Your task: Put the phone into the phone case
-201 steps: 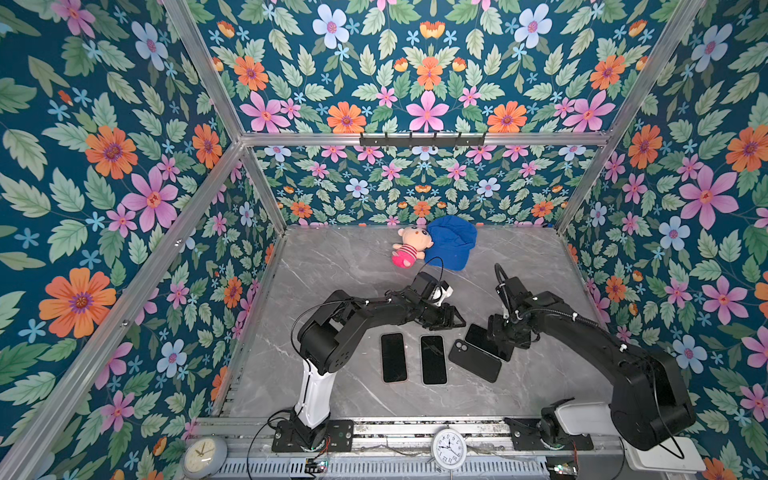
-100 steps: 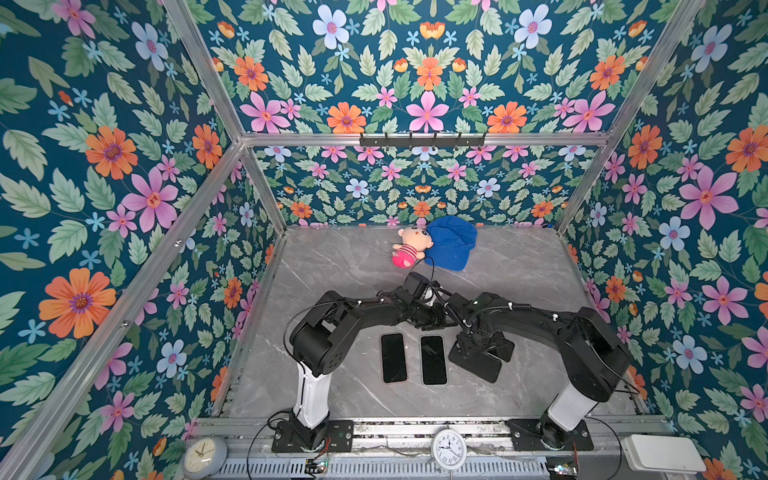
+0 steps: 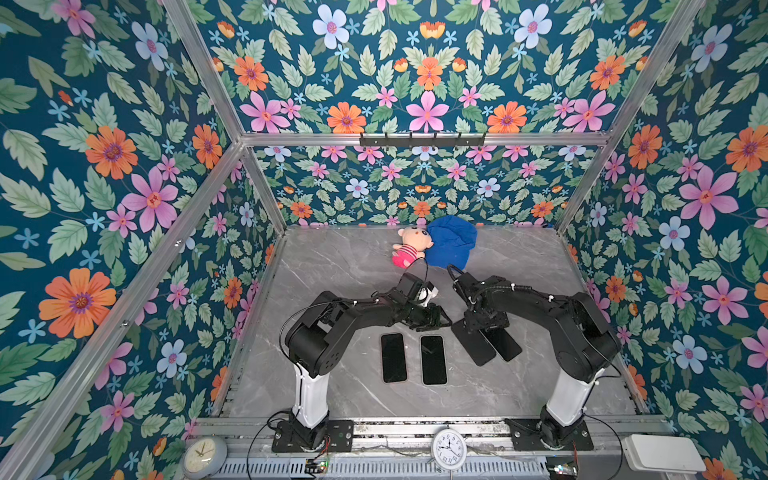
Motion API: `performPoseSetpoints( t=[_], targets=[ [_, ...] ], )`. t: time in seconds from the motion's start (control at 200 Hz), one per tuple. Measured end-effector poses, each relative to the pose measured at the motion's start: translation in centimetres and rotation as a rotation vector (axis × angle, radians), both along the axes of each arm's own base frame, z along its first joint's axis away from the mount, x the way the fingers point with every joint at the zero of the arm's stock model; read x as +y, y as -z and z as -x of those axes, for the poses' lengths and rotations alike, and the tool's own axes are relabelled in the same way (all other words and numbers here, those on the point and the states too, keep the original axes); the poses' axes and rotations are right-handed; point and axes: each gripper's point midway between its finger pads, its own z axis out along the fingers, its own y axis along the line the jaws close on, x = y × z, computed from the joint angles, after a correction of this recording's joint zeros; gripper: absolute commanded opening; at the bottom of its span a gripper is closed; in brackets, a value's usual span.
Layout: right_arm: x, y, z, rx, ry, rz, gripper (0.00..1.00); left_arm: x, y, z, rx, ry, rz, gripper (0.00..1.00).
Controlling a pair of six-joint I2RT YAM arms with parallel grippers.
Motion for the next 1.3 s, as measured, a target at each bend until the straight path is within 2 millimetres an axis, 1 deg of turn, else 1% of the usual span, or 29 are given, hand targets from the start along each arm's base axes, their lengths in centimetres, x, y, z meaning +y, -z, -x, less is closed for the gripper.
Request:
performPoseSetpoints(
  t=[0.06,0.16,0.215,0.27,0.305,0.355,0.41,0.48,0.55,0.635,0.695,0.76,0.8,0.86,0.945,1.035,1.145,1.3],
  targets=[
    [-0.1,0.1,-1.0,-0.002,0.025,-0.028,0.79,-0.1,0.0,-0.1,-0.001,0.000,0.002,0.62],
    [-0.1,-0.2,-3.4,-0.034,0.066,-0.077,0.79,-0.2,0.2,-0.2,-0.002,0.000,0.003,0.62],
    [0.3,-1.0,-4.6,-0.068,0.073,-0.103,0.80,-0.4,0.1,-0.4,-0.003,0.001,0.006,0.62],
    [0.9,-2.2,-5.1,-0.094,0.069,-0.135,0.81,-0.5,0.1,-0.4,-0.005,0.002,0.008,0.61],
    [1.0,-3.0,-5.0,-0.109,0.066,-0.149,0.82,-0.5,0.0,-0.5,-0.006,0.002,0.009,0.62],
    [0.9,-4.1,-4.4,-0.120,0.064,-0.163,0.85,-0.5,0.0,-0.5,-0.007,0.002,0.010,0.62],
    [0.2,-5.2,-2.9,-0.112,0.067,-0.165,0.85,-0.5,0.0,-0.5,-0.007,0.003,0.010,0.62],
    [-0.7,-5.9,-0.3,-0.083,0.084,-0.166,0.85,-0.6,-0.1,-0.5,-0.008,0.004,0.012,0.62],
    [-1.9,-6.2,2.6,-0.049,0.122,-0.160,0.90,-0.7,-0.3,-0.5,-0.008,0.008,0.019,0.62],
    [-3.2,-5.4,6.4,0.023,0.179,-0.146,0.94,-0.9,-0.6,-0.5,-0.010,0.014,0.029,0.62],
    [-3.7,-4.5,8.5,0.064,0.208,-0.134,0.96,-0.9,-0.7,-0.5,-0.011,0.016,0.033,0.62],
    [-3.5,-3.6,10.7,0.117,0.227,-0.145,0.97,-0.9,-0.7,-0.5,-0.009,0.019,0.036,0.62],
    [-3.3,-3.1,11.4,0.138,0.232,-0.142,0.97,-1.0,-0.7,-0.4,-0.009,0.020,0.037,0.61],
    [-3.2,-2.6,11.8,0.155,0.241,-0.133,0.98,-1.0,-0.8,-0.4,-0.008,0.022,0.039,0.61],
    [-3.1,-1.7,11.6,0.164,0.254,-0.115,0.99,-1.0,-1.1,-0.3,-0.012,0.025,0.044,0.62],
    [-3.7,-0.9,11.3,0.183,0.277,-0.076,0.98,-0.9,-1.6,-0.1,-0.018,0.028,0.052,0.62],
    [-4.4,-0.3,10.2,0.174,0.302,-0.052,0.99,-1.0,-2.3,-0.1,-0.029,0.033,0.064,0.62],
    [-5.2,0.1,8.7,0.158,0.342,-0.047,0.99,-1.0,-2.8,0.0,-0.039,0.040,0.073,0.62]
  ],
)
